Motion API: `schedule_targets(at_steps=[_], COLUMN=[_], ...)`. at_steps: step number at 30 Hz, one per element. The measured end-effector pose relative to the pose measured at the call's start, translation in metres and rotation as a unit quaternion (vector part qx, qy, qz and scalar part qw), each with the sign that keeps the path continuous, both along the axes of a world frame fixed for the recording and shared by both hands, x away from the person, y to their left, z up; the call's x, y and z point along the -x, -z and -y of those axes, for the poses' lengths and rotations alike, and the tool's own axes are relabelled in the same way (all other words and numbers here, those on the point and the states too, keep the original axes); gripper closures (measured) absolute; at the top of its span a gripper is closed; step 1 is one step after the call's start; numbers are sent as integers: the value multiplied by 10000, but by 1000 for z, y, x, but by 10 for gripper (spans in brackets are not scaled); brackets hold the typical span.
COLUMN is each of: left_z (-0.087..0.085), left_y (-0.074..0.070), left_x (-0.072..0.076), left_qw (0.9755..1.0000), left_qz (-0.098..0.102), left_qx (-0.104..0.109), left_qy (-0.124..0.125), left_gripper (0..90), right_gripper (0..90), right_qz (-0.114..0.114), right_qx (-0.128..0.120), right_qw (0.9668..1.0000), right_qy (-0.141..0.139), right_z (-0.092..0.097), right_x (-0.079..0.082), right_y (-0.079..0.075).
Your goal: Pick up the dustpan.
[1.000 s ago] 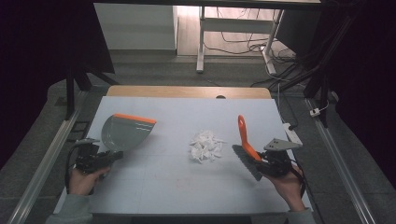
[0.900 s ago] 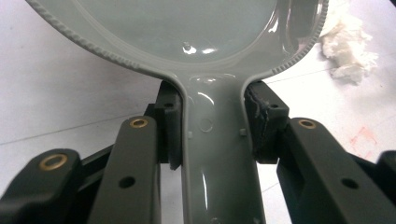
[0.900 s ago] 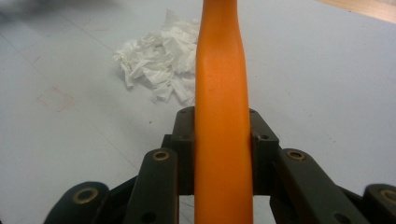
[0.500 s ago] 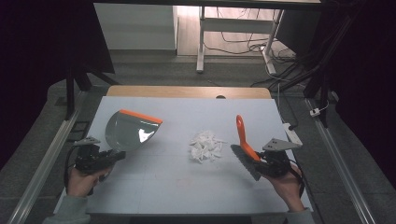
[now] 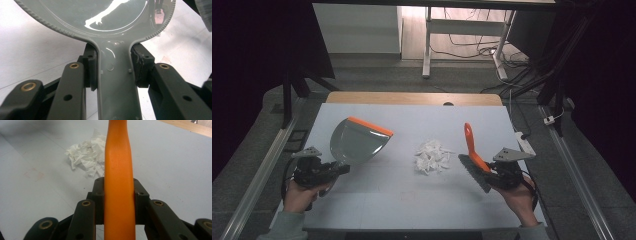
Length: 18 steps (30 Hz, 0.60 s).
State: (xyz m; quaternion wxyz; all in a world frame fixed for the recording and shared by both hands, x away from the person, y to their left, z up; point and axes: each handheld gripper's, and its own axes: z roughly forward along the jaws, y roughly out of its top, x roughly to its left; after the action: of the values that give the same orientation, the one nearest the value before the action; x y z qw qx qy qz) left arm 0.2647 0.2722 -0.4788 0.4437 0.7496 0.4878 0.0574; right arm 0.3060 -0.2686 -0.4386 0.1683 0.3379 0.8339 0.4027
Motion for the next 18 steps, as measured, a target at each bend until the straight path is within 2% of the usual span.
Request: schedule_targets(at_steps=[18], left_z=[18], left_y=[-4], left_x=[3], left_qw=[9979], left_qz=[55], left_qx=[-192], left_qy=[615], left_gripper=[615], right_gripper=[707], right_qz=[-10], right_qx=[23], right_qw=[10000], right_qy=[-25], right_z=[-2], right_x=[1], right_y=[1])
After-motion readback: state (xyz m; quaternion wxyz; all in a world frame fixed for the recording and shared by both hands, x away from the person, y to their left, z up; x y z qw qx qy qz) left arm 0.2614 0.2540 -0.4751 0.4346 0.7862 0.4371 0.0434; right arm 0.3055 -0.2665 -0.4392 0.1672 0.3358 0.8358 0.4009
